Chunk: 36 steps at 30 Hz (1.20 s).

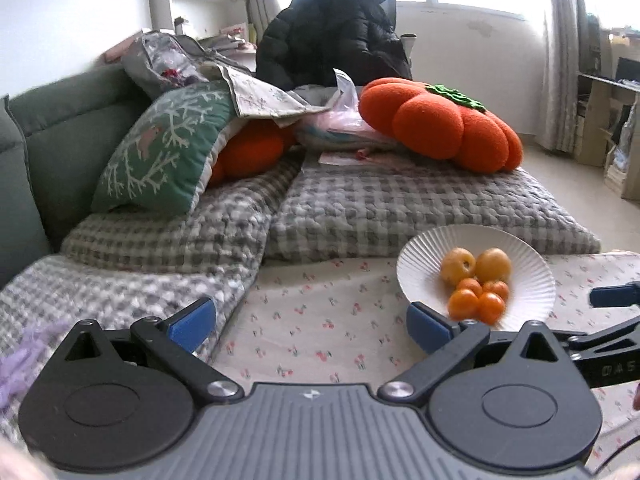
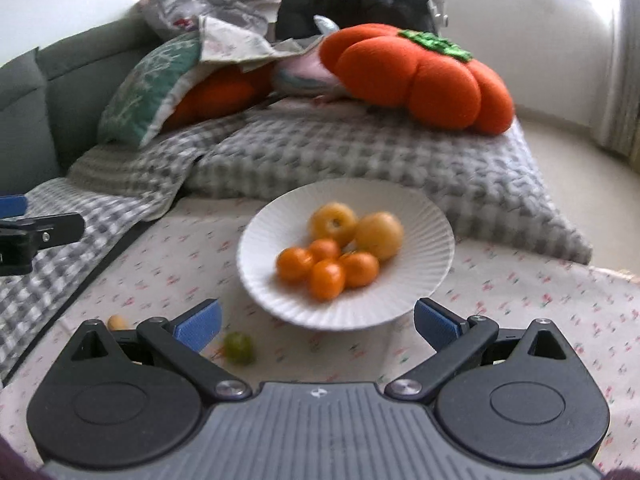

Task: Organize fruits
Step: 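Withdraw both open grippers back toward the remaining small tomatoes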

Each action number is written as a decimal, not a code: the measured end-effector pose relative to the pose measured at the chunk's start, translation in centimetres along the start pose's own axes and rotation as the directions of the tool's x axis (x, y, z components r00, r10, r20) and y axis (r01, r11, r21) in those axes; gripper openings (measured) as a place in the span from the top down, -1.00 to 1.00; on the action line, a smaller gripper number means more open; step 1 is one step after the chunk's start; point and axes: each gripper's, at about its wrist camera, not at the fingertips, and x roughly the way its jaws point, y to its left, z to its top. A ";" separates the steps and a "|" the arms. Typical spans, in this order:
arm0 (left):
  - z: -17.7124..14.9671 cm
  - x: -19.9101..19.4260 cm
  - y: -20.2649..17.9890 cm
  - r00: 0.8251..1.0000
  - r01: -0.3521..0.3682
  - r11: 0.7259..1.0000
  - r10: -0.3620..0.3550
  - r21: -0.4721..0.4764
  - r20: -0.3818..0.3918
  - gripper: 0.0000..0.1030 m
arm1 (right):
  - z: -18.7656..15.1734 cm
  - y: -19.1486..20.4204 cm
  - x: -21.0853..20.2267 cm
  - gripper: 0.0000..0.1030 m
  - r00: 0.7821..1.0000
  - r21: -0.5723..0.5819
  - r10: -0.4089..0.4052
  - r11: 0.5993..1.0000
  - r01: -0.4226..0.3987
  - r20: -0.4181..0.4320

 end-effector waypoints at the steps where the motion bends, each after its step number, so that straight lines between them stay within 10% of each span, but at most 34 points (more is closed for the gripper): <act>1: -0.3 -0.3 0.2 1.000 0.007 1.000 -0.007 -0.007 0.000 -0.87 | -0.2 0.5 -0.2 -0.99 1.000 -0.023 0.000 1.000 0.000 -0.003; 8: -2.1 -2.9 0.6 0.998 -0.020 0.998 0.018 0.056 0.052 -0.87 | -1.3 2.9 -1.7 -0.99 1.000 -0.122 0.023 0.992 -0.022 0.000; 36: -8.5 -2.2 2.5 0.955 0.191 0.982 -0.185 0.003 -0.232 -0.62 | -5.0 3.6 -0.8 -0.24 0.998 -0.141 0.044 0.989 -0.052 -0.053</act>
